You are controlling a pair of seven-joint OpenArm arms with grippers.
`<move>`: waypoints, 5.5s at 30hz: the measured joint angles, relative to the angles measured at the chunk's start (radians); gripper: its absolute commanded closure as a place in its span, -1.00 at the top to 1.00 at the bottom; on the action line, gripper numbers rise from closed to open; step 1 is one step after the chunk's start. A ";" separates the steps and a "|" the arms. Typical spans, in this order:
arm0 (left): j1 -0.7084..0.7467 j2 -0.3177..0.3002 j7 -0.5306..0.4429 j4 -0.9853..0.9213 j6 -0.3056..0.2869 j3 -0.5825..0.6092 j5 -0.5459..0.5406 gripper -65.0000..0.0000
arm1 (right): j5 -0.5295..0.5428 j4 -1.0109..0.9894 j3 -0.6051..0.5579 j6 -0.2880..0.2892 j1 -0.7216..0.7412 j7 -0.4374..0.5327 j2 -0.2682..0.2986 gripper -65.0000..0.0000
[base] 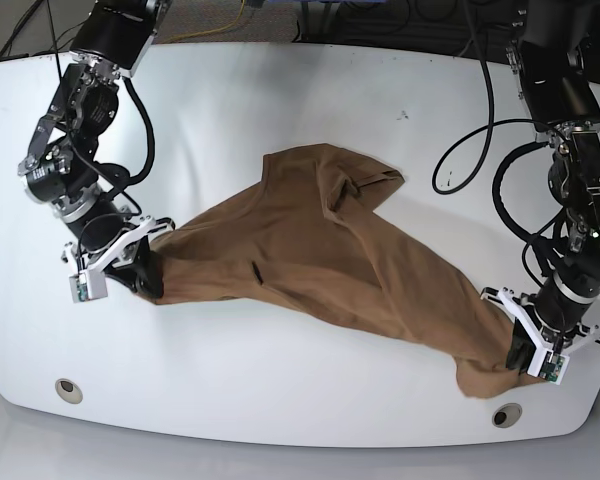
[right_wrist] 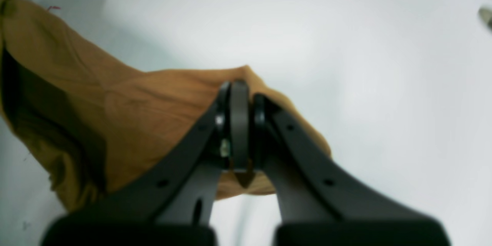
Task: Layout the t-shirt on the table in an organized manner, then fold the t-shirt properly
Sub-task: 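Lift the shirt with both grippers and pull it away from the arm bases, then stretch the shirt taut between both grippers, raising it off the table, then swing the held shirt back toward the arm bases and lay it down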
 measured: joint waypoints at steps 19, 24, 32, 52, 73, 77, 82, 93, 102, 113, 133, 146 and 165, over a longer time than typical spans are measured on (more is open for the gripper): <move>-0.160 -0.026 0.013 0.002 -0.004 0.000 -0.005 -0.93 | 0.012 0.000 -0.051 0.008 0.210 0.003 0.215 -1.00; -0.186 -0.026 0.014 0.038 -0.004 0.000 -0.005 -0.93 | 0.010 0.003 -0.051 0.026 0.248 0.000 0.266 -1.00; -0.259 -0.026 0.008 0.049 -0.007 0.005 -0.016 -0.93 | 0.011 0.002 -0.050 0.046 0.350 0.000 0.319 -0.99; -0.470 -0.029 0.001 0.045 -0.007 0.006 -0.008 -0.92 | 0.011 -0.105 -0.051 0.086 0.620 -0.078 0.373 -0.98; -0.492 -0.030 0.003 0.036 -0.004 0.036 -0.005 -0.92 | 0.008 -0.105 -0.116 0.086 0.640 -0.087 0.388 -0.98; -0.491 -0.029 0.004 0.035 -0.004 0.039 -0.005 -0.92 | 0.007 -0.105 -0.116 0.086 0.639 -0.085 0.396 -0.98; -0.493 -0.029 0.002 0.019 -0.004 0.037 -0.001 -0.92 | 0.013 -0.117 -0.118 0.086 0.640 -0.085 0.396 -0.98; -0.488 -0.029 -0.020 -0.050 -0.003 0.037 -0.001 -0.92 | 0.006 -0.217 -0.122 0.087 0.669 -0.095 0.396 -0.98; -0.410 -0.031 -0.116 -0.043 -0.004 0.035 0.000 -0.92 | 0.007 -0.196 -0.147 0.086 0.668 -0.086 0.398 -0.99; -0.245 -0.063 -0.111 0.014 0.001 -0.021 0.007 -0.92 | 0.011 -0.061 -0.136 0.089 0.487 -0.082 0.386 -0.99; 0.243 -0.056 -0.115 0.084 -0.031 -0.235 -0.019 -0.93 | 0.102 0.087 0.068 0.086 0.011 -0.169 0.229 -1.00; 0.508 -0.048 -0.123 0.093 -0.258 -0.420 -0.052 -0.93 | 0.233 0.087 0.113 0.085 -0.298 -0.164 0.117 -1.00; 0.781 -0.016 -0.128 0.091 -0.253 -0.477 -0.046 -0.92 | 0.248 0.087 0.105 0.056 -0.555 -0.162 0.008 -0.44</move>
